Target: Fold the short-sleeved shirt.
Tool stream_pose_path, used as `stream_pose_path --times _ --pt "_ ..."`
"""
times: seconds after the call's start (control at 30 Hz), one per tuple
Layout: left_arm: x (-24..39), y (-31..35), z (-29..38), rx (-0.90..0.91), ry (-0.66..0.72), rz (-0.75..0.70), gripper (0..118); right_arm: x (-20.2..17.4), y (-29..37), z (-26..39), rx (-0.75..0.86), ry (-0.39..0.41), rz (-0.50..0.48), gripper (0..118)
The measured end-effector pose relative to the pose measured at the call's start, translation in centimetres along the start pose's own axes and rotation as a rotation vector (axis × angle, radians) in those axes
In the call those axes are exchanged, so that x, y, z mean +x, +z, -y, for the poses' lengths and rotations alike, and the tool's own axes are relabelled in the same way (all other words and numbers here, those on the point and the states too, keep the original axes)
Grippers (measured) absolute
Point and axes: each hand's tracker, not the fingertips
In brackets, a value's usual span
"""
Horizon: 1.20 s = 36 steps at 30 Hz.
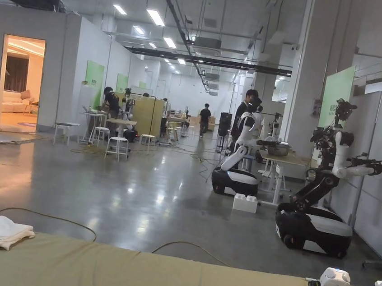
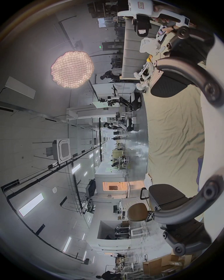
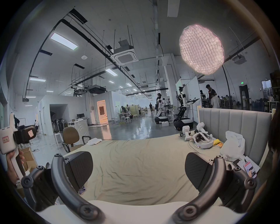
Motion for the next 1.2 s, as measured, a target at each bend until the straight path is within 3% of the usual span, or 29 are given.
stream_pose_path --times 0.33,0.5,0.6,0.77,1.07,1.2 --pt "-0.2 0.0 -0.3 0.013 0.030 0.014 116 0.5 0.5 -0.5 0.005 -0.058 0.011 118" --pt "-0.2 -0.3 0.0 -0.003 0.033 0.005 116 1.1 -0.5 -0.9 -0.090 -0.209 -0.005 118" --pt "-0.3 -0.3 0.1 -0.012 0.041 0.010 116 0.7 -0.9 -1.4 -0.130 -0.303 0.080 118" --pt "-0.7 -0.6 0.1 -0.014 0.085 0.029 116 -1.0 -1.3 -3.7 -0.321 -0.353 0.137 118" --pt "-0.5 -0.6 -0.2 -0.016 0.093 0.031 116 -2.1 -1.3 -3.6 -0.305 -0.301 0.116 118" --pt "-0.6 -0.6 0.0 -0.019 0.101 0.038 116 -1.6 -1.2 -3.2 -0.294 -0.330 0.069 118"
